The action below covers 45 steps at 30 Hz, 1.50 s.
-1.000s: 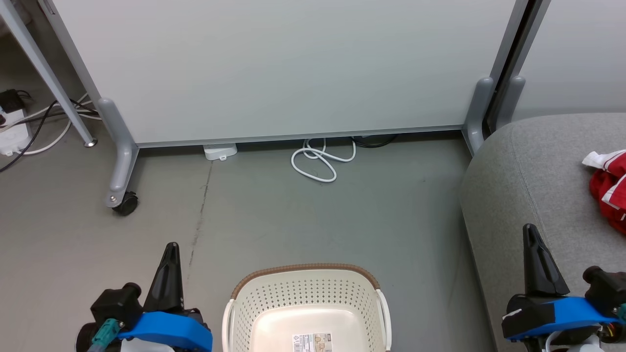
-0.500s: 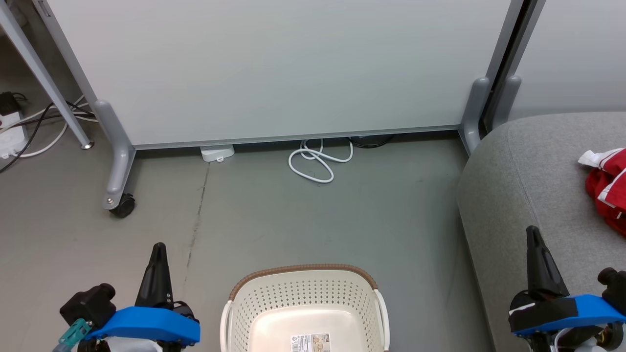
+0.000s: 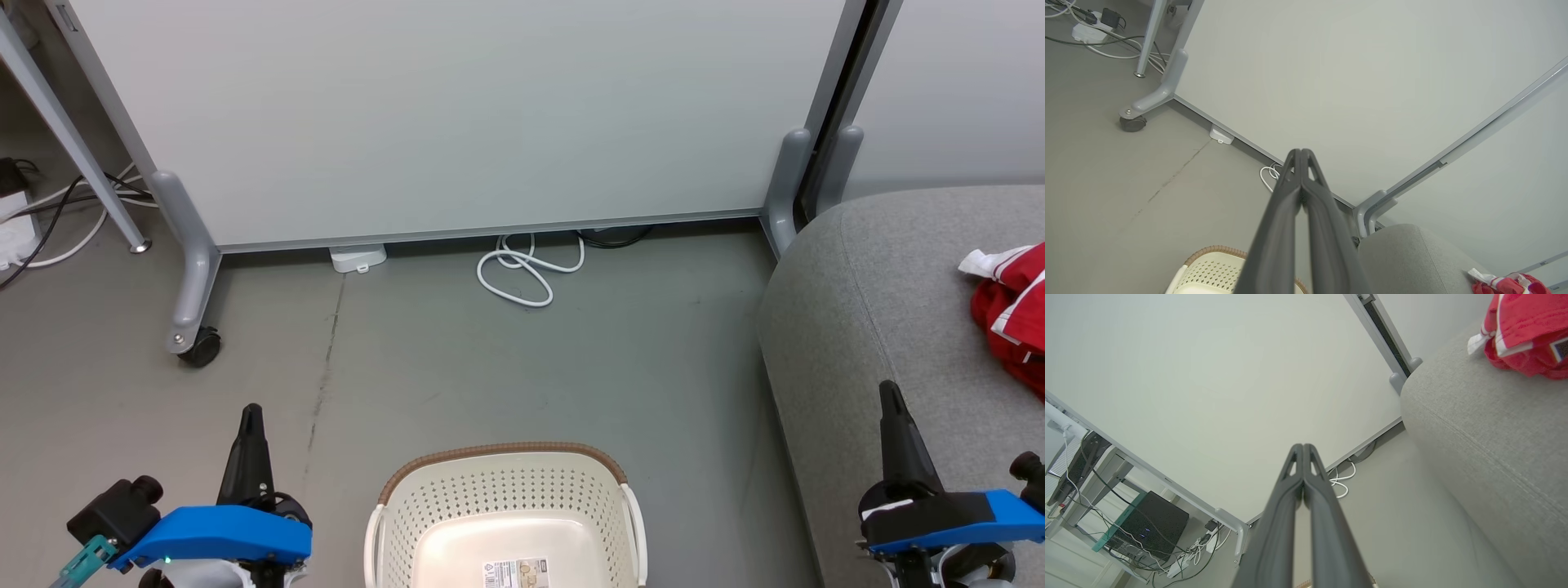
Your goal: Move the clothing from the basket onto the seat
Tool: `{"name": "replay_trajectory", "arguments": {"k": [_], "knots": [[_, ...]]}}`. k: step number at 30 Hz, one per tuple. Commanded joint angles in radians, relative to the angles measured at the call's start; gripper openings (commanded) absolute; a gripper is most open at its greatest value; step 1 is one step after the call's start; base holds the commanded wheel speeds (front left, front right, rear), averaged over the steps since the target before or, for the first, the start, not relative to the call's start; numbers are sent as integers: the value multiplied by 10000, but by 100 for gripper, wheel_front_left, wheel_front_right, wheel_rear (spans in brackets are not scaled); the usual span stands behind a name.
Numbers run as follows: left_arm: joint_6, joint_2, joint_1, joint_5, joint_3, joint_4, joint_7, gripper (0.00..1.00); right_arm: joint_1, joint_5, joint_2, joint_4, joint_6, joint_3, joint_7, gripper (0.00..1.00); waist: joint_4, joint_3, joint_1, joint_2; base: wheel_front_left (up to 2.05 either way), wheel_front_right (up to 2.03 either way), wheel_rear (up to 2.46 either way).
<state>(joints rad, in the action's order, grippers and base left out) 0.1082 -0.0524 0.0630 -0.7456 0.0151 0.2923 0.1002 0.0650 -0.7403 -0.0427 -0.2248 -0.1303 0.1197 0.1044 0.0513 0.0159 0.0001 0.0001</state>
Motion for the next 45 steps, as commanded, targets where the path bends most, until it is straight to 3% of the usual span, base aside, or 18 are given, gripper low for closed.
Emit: {"name": "replay_trajectory", "arguments": {"k": [1,45], "knots": [[48,-19,285,-355,71,-172,-73,0,243,-375,-60,95,-4,-9,-97,0,-8,-2,-1,-1,0,0,0],[171,5,443,-5425,649,-375,-1359,0,400,-5469,-89,-79,-6,-40,-1394,0,-268,-67,-1,-1,0,0,0]]}}
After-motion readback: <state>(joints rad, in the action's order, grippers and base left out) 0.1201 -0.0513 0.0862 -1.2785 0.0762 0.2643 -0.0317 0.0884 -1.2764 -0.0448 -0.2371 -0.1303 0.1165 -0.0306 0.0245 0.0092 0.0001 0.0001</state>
